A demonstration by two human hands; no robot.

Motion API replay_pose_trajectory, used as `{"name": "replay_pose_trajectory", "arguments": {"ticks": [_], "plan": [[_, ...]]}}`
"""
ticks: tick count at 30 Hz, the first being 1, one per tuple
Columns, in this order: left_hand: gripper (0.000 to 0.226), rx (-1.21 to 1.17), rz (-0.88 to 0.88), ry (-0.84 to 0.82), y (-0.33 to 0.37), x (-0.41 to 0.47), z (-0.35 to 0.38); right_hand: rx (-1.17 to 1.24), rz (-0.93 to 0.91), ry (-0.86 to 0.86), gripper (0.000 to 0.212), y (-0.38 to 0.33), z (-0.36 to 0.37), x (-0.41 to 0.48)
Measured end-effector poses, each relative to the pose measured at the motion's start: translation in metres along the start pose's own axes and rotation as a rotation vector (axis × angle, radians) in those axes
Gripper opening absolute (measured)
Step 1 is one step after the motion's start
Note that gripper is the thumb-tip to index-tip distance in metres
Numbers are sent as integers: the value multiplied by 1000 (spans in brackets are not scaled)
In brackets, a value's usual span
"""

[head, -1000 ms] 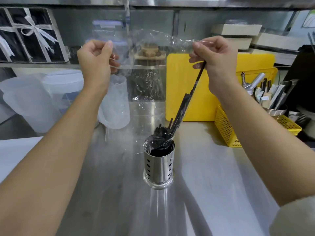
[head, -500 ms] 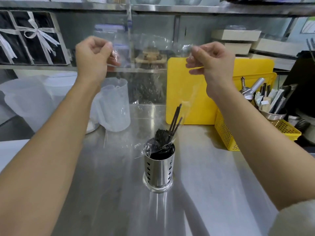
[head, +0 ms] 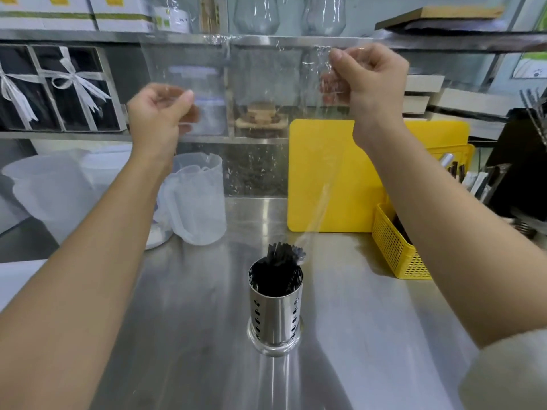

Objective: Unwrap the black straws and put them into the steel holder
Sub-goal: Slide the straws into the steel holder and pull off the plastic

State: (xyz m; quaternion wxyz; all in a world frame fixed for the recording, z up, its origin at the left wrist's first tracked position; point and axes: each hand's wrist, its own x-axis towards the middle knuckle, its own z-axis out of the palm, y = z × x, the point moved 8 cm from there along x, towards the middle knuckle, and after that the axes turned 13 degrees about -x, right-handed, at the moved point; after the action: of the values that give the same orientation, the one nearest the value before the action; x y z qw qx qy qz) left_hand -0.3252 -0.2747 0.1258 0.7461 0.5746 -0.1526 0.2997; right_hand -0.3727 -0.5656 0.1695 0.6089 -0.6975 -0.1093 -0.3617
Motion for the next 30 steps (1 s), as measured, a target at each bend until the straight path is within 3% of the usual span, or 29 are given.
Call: {"name": "replay_pose_trajectory", "arguments": {"ticks": [9,15,30], "plan": [[9,-75,26,62,11,8,-5,-40,12,-72,24,3,4,1],[13,-136,-47,110,-2,9,-7,-130,43,-304,2,40,2,-18],[7,-119,-299,-147,-66,-36,126,-327,234,-32,8,85,-149,-44]]}}
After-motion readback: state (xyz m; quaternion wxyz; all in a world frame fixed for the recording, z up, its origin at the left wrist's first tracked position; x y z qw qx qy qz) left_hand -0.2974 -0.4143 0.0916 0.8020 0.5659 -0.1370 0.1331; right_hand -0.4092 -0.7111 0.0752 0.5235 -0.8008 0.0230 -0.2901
